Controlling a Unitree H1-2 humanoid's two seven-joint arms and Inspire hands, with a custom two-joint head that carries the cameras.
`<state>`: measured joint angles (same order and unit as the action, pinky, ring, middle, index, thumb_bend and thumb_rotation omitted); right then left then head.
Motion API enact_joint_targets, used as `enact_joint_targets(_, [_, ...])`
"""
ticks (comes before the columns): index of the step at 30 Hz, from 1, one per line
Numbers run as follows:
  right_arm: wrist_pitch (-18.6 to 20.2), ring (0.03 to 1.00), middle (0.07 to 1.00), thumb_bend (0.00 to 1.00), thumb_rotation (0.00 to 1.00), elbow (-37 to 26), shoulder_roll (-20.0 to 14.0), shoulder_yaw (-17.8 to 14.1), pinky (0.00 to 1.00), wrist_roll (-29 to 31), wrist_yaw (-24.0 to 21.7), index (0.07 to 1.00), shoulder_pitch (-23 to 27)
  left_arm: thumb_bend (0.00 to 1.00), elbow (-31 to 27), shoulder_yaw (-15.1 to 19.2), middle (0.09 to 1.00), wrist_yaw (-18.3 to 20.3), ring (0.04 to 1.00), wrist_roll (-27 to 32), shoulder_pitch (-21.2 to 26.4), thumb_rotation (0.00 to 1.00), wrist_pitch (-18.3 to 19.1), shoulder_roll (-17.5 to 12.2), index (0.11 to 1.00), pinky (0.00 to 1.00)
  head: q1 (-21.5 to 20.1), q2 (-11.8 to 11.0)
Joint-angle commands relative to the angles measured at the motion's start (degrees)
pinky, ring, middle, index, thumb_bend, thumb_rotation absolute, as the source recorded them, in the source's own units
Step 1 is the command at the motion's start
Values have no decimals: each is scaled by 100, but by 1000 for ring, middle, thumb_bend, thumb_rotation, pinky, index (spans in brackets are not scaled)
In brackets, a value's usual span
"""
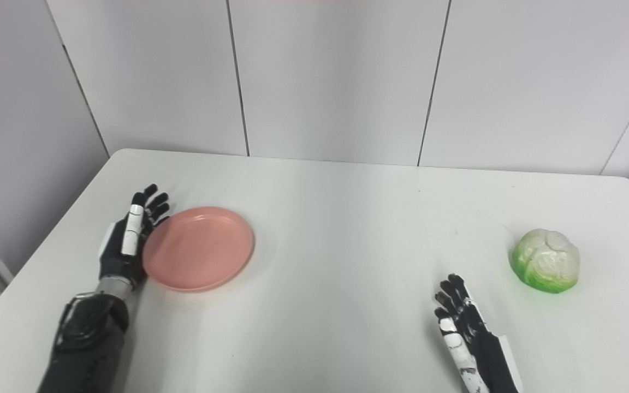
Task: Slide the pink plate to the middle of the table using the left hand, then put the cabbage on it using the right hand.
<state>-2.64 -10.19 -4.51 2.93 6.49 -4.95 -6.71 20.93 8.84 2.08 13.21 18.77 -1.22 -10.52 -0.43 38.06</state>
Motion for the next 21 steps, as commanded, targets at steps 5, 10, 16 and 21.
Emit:
enact_joint_targets(5, [58, 908, 929, 748, 777, -172, 233, 102, 901, -104, 117, 935, 187, 915, -385, -316, 925, -218, 945, -157, -262, 911, 607, 706, 912, 1000, -124, 11])
enact_joint_targets(10, [109, 910, 932, 738, 780, -191, 279, 206, 901, -207, 207, 944, 210, 893, -595, -474, 923, -304, 942, -319, -282, 897, 676, 1056, 895, 990, -225, 22])
enact_joint_targets(16, [112, 909, 932, 740, 779, -171, 343, 307, 903, -300, 306, 946, 247, 895, -499, -638, 919, -327, 943, -557, -90, 890, 568, 1311, 890, 993, -419, 30])
enact_joint_targets(21, [87, 903, 928, 741, 756, -120, 413, 390, 899, -303, 378, 939, 277, 908, -212, -794, 910, -317, 934, -734, 219, 917, 496, 1472, 891, 978, -616, -2])
